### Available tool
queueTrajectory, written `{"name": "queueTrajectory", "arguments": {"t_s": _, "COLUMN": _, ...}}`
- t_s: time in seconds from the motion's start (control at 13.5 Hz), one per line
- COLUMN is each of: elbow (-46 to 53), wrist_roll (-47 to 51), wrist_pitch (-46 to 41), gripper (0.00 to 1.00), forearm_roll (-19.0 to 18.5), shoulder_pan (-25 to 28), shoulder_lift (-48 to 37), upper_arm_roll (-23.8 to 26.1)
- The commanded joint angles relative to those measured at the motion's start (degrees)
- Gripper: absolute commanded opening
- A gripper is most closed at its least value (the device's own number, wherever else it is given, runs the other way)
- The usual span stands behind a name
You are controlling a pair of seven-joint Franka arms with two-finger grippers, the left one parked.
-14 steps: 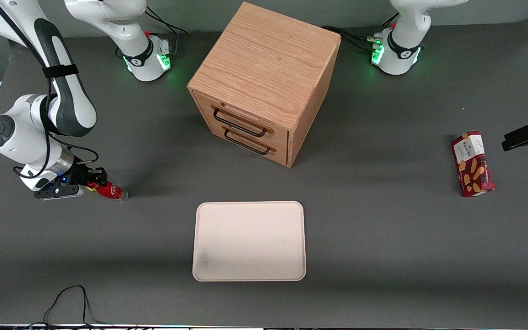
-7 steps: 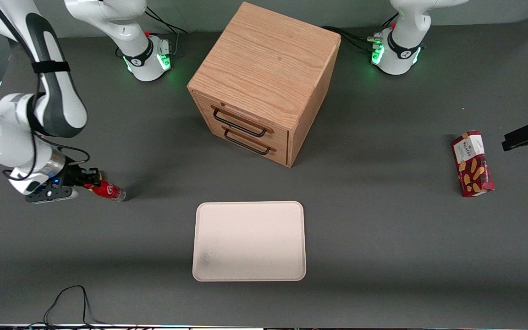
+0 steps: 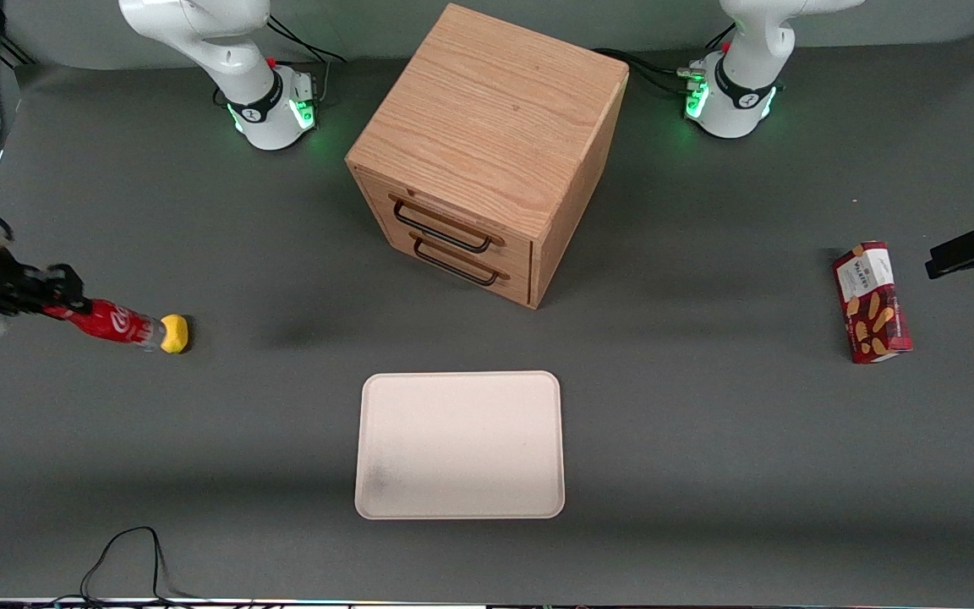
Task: Place coke bottle on tray
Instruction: 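Close the right gripper on the bottle and lift it, then carry the bottle over the white tray's edge and stand it upright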
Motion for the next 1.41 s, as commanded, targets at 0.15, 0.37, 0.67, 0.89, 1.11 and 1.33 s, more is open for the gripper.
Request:
{"name": "queueTrajectory", "arguments": {"t_s": 0.15, "elbow": 8.4, "wrist_roll": -1.0, "wrist_pitch": -5.6, "gripper": 0.0, "forearm_roll": 0.3, "shoulder_pan": 0.3, "shoulder_lift": 2.9, "upper_arm_roll": -0.1}}
{"name": "queueTrajectory", "arguments": {"t_s": 0.37, "elbow": 17.1, "wrist_roll": -0.4, "wrist_pitch": -5.0, "gripper": 0.0, "forearm_roll": 0.3, "shoulder_pan": 4.3, "shoulder_lift": 9.6, "upper_arm_roll": 0.8}}
{"name": "queueTrajectory", "arguments": {"t_s": 0.67, "elbow": 31.3, "wrist_roll": 5.8, "wrist_pitch": -4.9, "gripper": 0.0, "forearm_roll": 0.4, "shoulder_pan": 10.6, "shoulder_lift": 21.0, "upper_arm_roll": 0.8}}
{"name": "queueTrajectory", "arguments": {"t_s": 0.89, "elbow": 38.5, "wrist_roll": 12.4, "wrist_pitch": -3.7, "gripper": 0.0, "forearm_roll": 0.4, "shoulder_pan": 15.7, "shoulder_lift": 28.8, "upper_arm_roll": 0.4}}
{"name": "queueTrajectory", "arguments": {"t_s": 1.11, "elbow": 41.9, "wrist_roll": 19.5, "wrist_pitch": -1.9, "gripper": 0.0, "forearm_roll": 0.4, "shoulder_pan": 20.6, "shoulder_lift": 32.3, "upper_arm_roll": 0.6}}
{"name": "queueTrajectory", "arguments": {"t_s": 1.33, "elbow": 42.5, "wrist_roll": 24.6, "wrist_pitch": -2.0, "gripper": 0.0, "forearm_roll": 0.3, "shoulder_pan": 23.8, "shoulder_lift": 32.8, "upper_arm_roll": 0.5}}
